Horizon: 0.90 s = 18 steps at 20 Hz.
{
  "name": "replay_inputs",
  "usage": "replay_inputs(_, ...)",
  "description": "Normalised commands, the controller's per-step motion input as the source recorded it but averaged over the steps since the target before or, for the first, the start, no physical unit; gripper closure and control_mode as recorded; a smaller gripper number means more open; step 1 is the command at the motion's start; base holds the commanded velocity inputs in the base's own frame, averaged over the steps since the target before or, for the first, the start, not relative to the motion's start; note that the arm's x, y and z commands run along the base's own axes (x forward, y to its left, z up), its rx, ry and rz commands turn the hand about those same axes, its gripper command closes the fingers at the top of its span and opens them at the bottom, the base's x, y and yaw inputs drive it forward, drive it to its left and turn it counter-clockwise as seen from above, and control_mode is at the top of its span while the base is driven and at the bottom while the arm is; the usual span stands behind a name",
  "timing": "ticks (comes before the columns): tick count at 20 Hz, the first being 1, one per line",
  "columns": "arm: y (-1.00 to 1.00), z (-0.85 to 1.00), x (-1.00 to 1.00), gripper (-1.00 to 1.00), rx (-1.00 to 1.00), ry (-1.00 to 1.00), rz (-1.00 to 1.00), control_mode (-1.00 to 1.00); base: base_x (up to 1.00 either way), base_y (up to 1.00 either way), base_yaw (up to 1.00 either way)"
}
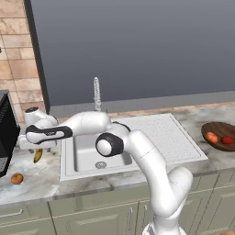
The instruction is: There is a mixed pile of frozen fruits and vegetables on the counter. Locate all the frozen vegetables and place the items in a bowl on the counter. Take all the frozen fruits and defrost them in a running sink.
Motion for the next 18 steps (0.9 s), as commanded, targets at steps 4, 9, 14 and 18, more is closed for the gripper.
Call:
replay_inputs(4, 0.14, -0.30, 0.15, 1.00, 0.00, 0.09, 0.00, -1.00, 0.00, 0.00, 0.00)
replay_inputs(9, 0.01, -0.24, 0.01, 1.00, -0.01, 0.06, 0.00, -1.00, 0.00, 0.00, 0.00)
replay_inputs(14, 0.00, -0.19, 0.00, 1.00, -0.03, 0.04, 0.00, -1.00, 0.00, 0.00, 0.00)
replay_inputs(18, 0.00, -0.15, 0.00, 1.00, -0.01, -0.05, 0.00, -1.00, 0.00, 0.00, 0.00)
